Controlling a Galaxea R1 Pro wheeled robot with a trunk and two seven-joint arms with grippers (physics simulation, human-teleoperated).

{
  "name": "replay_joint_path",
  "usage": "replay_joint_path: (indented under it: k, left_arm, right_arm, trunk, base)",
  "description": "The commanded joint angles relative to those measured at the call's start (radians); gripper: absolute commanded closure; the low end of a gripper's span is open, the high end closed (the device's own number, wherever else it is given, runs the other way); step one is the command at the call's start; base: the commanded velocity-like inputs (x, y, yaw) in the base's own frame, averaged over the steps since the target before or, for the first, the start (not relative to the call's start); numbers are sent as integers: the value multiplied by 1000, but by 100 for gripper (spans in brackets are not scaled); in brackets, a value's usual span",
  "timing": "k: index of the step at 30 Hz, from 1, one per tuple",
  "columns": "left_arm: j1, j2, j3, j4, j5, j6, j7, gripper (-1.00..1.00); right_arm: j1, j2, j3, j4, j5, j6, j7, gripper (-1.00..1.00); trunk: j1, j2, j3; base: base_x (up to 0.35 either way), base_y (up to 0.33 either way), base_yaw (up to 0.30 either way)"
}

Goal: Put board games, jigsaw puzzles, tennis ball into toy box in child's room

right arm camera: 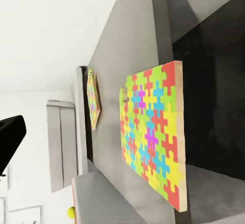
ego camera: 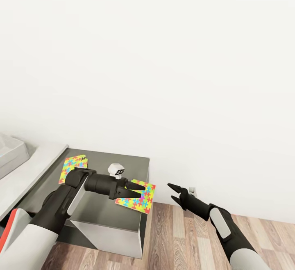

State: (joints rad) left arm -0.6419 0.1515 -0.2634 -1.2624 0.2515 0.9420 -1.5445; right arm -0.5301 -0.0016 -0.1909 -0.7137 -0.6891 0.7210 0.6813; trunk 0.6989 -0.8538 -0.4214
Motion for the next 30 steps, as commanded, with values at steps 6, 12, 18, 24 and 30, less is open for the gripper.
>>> replay_joint_path:
  k: [6,12,18,24,30]
  left_arm:
    - [-1,-10,-5,0,3,11,-2,-100]
    - [-1,-16,-5,0,2,11,-2,-100]
    - [-1,-16,-5,0,2,11,-2,-100]
    - [-1,-20,-5,0,4,11,-1,-100]
    - [-1,-25,-6,0,2,11,0,-100]
  right_arm:
    - [-2,3,2,0,-3,13,3,-100]
    - [-2,3,3,0,-3,13,3,-100]
    - [-1,3,4,0,-3,12,3,-100]
    - [-2,3,4,1,1,7,2,-100]
    - [-2,1,4,1,3,4,3,-100]
  trunk:
    - [23,-43,-20]
    - [35,-64,-29]
    - [35,-64,-29]
    - [35,-64,-29]
    - [35,-64,-29]
  base:
    - [0,0,0]
    - [0,0,0]
    - [0,0,0]
    - [0,6,0]
    - [0,115,0]
